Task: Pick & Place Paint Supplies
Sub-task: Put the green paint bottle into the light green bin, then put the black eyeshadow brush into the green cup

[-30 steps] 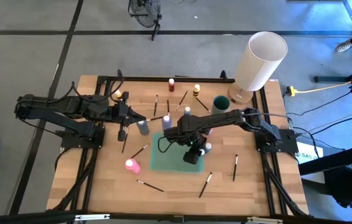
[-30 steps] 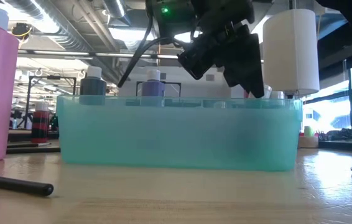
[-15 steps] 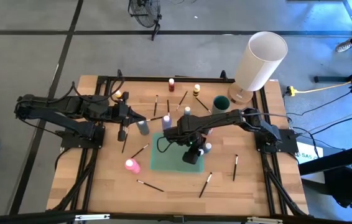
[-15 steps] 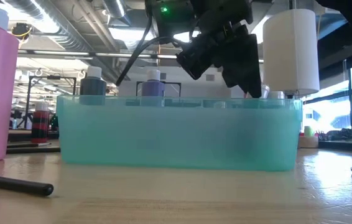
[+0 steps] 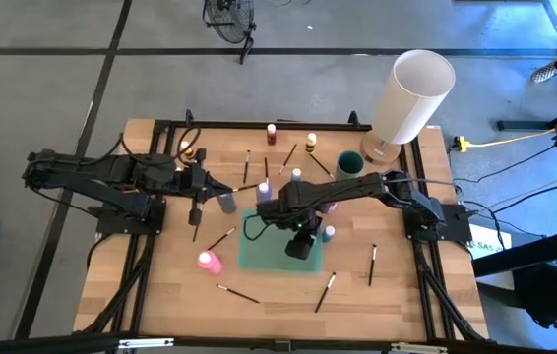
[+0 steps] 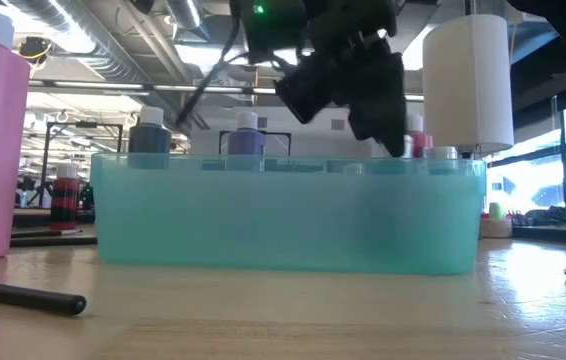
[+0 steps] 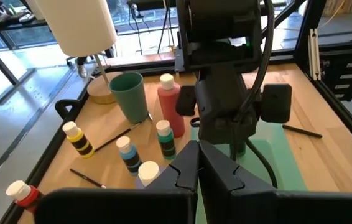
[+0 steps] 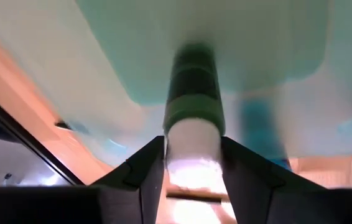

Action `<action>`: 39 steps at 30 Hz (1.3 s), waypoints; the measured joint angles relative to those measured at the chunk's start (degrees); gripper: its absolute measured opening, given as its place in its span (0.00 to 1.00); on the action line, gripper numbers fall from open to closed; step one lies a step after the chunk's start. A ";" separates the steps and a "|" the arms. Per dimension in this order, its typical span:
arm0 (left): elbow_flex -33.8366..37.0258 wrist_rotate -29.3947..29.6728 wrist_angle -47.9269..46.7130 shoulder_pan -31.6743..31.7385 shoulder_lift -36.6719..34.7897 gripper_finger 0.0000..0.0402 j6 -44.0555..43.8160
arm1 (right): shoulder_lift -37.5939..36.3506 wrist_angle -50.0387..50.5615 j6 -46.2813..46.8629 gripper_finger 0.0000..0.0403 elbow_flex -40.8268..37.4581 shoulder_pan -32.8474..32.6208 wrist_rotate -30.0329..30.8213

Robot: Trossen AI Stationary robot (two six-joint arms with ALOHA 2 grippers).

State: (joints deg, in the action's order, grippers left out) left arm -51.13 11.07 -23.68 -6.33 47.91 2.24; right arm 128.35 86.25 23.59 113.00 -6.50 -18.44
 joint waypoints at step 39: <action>0.00 -0.22 -0.13 0.00 0.05 0.00 0.02 | 0.00 2.36 1.06 0.76 8.81 -1.10 3.51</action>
State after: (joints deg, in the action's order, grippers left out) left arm -51.13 10.85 -23.81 -6.33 47.97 2.26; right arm 128.35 88.61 24.65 121.81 -7.60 -14.93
